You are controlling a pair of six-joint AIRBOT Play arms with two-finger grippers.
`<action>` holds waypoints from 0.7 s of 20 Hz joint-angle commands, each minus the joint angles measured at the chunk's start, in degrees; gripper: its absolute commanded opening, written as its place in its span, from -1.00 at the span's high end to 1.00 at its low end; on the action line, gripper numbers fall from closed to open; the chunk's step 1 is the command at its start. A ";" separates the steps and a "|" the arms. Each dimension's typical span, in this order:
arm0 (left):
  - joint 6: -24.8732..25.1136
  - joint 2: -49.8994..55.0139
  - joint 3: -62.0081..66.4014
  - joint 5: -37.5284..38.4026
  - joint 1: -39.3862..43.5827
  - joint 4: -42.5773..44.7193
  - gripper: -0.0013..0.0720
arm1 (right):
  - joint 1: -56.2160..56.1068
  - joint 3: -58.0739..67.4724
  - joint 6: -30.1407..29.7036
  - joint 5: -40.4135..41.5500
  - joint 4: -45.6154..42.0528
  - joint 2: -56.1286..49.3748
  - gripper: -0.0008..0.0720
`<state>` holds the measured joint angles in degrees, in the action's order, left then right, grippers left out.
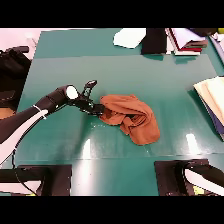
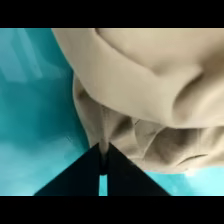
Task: Fold the shirts.
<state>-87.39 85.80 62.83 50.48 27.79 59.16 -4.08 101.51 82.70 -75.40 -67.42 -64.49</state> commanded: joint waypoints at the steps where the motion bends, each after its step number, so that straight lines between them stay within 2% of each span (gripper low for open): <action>1: 0.13 0.07 4.17 2.38 -2.95 3.45 0.89 | 2.16 -10.99 -0.02 -3.21 -0.11 2.64 0.93; 4: 0.90 0.07 9.79 6.08 -7.08 5.25 0.89 | 7.30 -29.38 -1.18 -4.31 -0.02 6.95 0.91; 5: 0.90 0.07 10.78 6.03 -7.85 5.25 0.89 | 8.66 -35.71 -2.25 -4.37 0.07 7.67 0.53; 6: 0.90 0.07 11.28 5.75 -8.28 5.20 0.89 | 9.46 -42.23 -2.23 -4.11 0.28 7.93 -0.25; 7: 0.90 0.07 11.34 5.46 -8.31 5.31 0.89 | 9.75 -48.37 -2.27 -3.78 0.48 7.89 -0.50; 10: 0.90 0.20 11.32 5.38 -8.20 5.22 0.89 | 7.85 -62.49 -5.95 3.76 4.94 7.89 -0.48; 14: 0.90 0.20 11.32 5.51 -8.20 5.22 0.89 | 1.79 -69.59 -8.00 11.98 9.27 7.87 -0.41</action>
<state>-86.52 85.95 73.89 55.86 19.77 64.25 0.91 38.74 76.44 -69.67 -61.21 -56.77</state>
